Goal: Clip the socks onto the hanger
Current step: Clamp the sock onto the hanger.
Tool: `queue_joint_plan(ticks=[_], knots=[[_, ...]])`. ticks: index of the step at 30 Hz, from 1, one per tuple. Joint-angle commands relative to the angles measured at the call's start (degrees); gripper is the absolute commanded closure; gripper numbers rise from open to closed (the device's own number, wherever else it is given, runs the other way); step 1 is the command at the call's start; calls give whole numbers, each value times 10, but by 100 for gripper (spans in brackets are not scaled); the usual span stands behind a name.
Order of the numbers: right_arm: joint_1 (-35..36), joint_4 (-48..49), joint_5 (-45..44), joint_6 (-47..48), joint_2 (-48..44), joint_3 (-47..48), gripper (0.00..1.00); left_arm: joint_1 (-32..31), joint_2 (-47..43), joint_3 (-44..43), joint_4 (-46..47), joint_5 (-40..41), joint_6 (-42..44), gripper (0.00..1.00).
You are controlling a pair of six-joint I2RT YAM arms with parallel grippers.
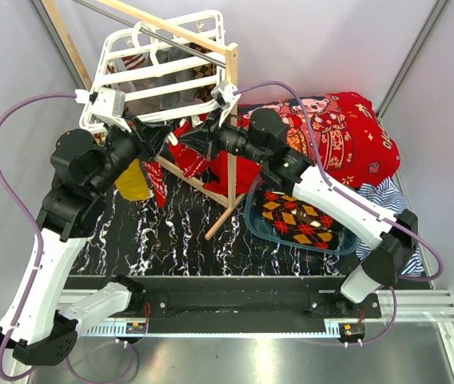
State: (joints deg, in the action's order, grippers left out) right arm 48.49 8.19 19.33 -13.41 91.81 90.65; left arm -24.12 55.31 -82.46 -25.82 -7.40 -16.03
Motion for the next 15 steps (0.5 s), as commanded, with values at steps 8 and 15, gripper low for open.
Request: queue_joint_plan(ticks=[8,15], knots=[[2,26,25,-18,-8,37,100,-1,1,3,2,-10,-2,100],[4,26,30,-16,-8,37,100,-1,-4,5,3,-2,1,100]])
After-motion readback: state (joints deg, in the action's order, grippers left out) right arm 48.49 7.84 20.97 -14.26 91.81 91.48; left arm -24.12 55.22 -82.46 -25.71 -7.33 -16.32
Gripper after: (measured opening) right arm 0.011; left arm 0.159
